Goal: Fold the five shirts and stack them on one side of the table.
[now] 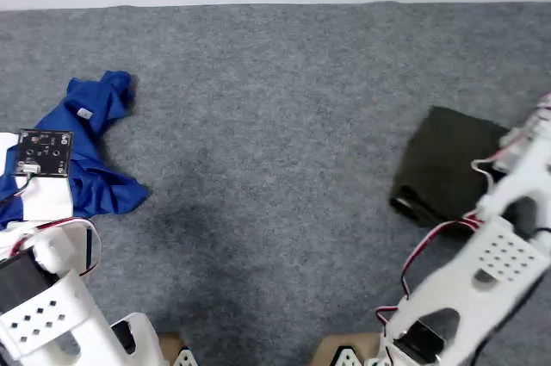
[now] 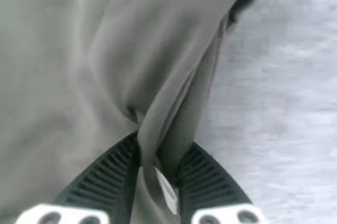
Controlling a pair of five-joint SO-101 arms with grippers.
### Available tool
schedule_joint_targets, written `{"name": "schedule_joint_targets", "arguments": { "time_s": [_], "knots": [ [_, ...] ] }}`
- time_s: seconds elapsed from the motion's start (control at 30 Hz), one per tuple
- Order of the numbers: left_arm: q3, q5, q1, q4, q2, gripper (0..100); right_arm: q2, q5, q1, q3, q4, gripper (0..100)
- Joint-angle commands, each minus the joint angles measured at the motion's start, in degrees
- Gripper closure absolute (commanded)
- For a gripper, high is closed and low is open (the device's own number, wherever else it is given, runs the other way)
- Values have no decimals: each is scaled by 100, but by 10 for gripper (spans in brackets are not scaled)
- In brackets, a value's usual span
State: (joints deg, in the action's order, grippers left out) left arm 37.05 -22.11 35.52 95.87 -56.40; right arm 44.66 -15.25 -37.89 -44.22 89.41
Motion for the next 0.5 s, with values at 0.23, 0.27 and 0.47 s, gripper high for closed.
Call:
{"name": "schedule_joint_targets", "arguments": {
  "time_s": [0.23,0.27,0.47],
  "knots": [
    [-40,-44,-9,-79,-18,997,119,-721,-1288,-97,-831,988],
    [-40,-44,-9,-79,-26,997,136,-756,-1393,-97,-875,988],
    [-40,-44,-9,-79,-53,997,198,-1020,-1930,-97,-1130,988]
  ]
}}
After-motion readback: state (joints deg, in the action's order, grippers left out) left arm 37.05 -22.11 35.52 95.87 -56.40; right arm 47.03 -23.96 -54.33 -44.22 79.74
